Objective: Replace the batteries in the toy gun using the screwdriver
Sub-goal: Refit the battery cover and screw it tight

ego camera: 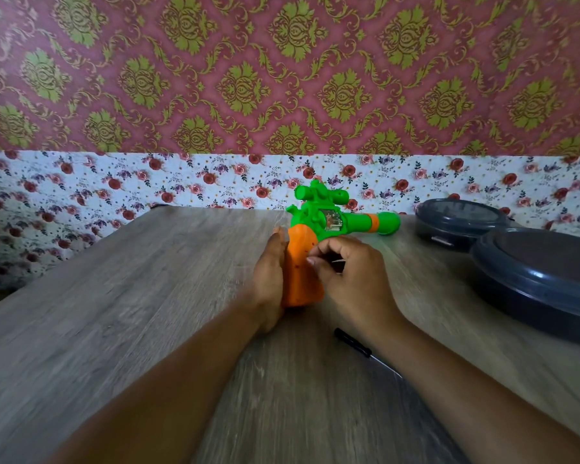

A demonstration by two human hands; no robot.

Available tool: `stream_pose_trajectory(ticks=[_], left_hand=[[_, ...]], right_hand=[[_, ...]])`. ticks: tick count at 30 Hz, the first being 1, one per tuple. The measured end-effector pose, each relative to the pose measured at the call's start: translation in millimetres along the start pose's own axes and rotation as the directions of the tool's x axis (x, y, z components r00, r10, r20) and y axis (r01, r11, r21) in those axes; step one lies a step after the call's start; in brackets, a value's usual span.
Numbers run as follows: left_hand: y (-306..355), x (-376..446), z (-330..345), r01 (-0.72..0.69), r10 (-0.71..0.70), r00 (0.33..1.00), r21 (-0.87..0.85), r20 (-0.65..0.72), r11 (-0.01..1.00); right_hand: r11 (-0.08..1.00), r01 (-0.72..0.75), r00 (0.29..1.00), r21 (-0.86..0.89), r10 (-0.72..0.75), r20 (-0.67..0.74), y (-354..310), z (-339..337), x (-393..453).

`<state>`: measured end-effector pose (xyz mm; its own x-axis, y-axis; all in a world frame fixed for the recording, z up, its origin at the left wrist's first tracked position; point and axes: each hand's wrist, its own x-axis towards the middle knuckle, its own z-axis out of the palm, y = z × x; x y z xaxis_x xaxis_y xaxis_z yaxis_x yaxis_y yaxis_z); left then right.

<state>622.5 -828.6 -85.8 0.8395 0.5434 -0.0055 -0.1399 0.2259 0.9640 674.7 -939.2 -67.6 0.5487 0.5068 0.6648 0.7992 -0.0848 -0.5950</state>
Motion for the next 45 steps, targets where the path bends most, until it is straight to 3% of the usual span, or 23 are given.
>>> stream_pose_trajectory(ticks=[6,17,25,29,34,39,42,45], left_hand=[[-2,0,5,0.008,-0.004,0.999,-0.073,0.053,0.997],[-2,-1,7,-0.015,0.022,0.998,-0.117,0.059,0.993],[0,2,4,0.049,-0.026,0.993,-0.198,0.113,0.979],[0,2,3,0.046,-0.027,0.995,-0.193,0.100,0.980],[4,-1,8,0.045,-0.033,0.998,-0.270,0.047,0.962],[3,1,8,0.037,-0.042,0.999,-0.323,-0.009,0.946],[2,1,7,0.031,-0.029,1.000,-0.290,0.011,0.957],[-1,4,4,0.035,-0.036,0.999,-0.237,0.000,0.971]], right_hand=[[0.985,0.133,0.990,-0.110,-0.127,0.055,2,5,0],[0.942,0.211,0.972,-0.259,-0.175,0.155,0,7,-2],[0.914,0.317,0.936,-0.254,-0.259,0.238,-3,5,-9],[0.906,0.313,0.937,-0.283,-0.247,0.247,-5,7,-11],[0.917,0.191,0.963,-0.350,-0.106,0.248,-12,11,-16],[0.866,0.279,0.925,-0.414,-0.127,0.357,-17,11,-19],[0.905,0.225,0.922,-0.361,-0.078,0.378,-15,2,-18],[0.940,0.171,0.960,-0.294,-0.091,0.266,-16,-15,-8]])
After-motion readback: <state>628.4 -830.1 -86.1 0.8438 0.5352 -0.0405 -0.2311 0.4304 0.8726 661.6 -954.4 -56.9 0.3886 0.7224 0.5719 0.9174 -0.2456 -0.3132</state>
